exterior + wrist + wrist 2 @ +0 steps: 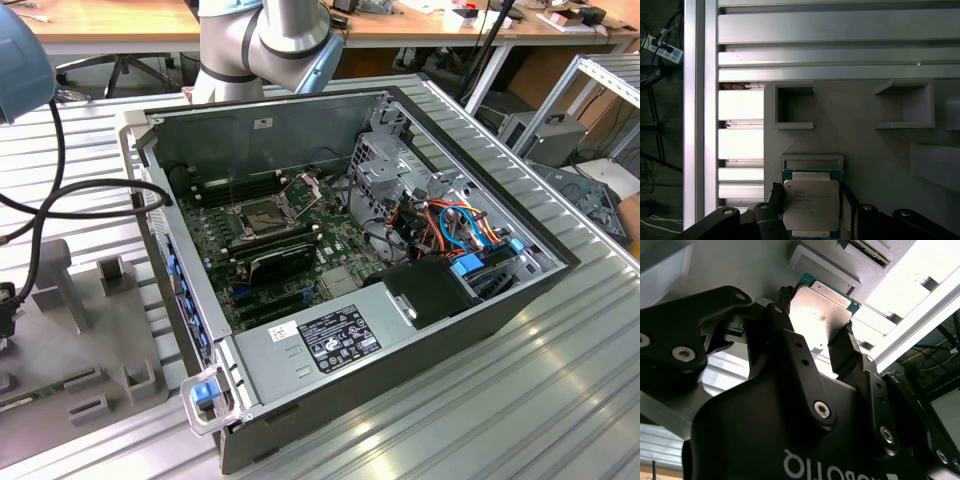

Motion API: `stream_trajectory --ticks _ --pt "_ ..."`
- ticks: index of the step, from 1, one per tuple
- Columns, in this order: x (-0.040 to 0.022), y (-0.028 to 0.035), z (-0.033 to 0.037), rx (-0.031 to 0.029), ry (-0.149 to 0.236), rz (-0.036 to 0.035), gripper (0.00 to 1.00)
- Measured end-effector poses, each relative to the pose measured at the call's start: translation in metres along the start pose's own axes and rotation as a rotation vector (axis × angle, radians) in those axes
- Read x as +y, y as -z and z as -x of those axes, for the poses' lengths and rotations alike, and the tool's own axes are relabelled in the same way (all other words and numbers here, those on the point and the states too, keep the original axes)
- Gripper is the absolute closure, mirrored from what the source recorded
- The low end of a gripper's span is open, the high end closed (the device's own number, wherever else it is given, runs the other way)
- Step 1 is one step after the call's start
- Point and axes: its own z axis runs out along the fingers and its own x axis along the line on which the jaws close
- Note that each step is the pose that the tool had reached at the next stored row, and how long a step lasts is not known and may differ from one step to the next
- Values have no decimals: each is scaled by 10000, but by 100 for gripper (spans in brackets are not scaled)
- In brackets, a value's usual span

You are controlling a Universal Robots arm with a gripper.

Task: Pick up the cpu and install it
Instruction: 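Pick up the cpu and move it towards the insertion slot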

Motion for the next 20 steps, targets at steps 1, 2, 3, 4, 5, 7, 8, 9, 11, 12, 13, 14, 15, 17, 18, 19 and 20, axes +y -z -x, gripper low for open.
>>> stream_trajectory --ticks 1,2,3,4,5,7,8,9,11,12,13,14,15,17,18,19,20 --pt "0 2 0 0 1 1 45" --pt "0 5 0 0 0 2 45" --pt "0 8 0 0 0 3 45" --pt "0 10 0 0 0 5 45" --pt "1 15 0 0 0 7 45" --pt "1 21 -1 0 1 10 45" --pt "1 24 -1 0 1 12 45" --pt "1 26 -1 0 1 13 45" --pt "2 31 -1 0 1 16 45" --pt "2 34 -1 0 1 18 45" --pt "2 36 -1 0 1 21 45" --pt "2 38 -1 0 2 22 45" --pt "2 40 -2 0 1 24 45" --pt "2 45 -2 0 2 27 45" --pt "2 48 -2 1 2 29 45" --pt "3 51 -2 0 1 30 45" --pt "3 54 -2 0 2 33 45"
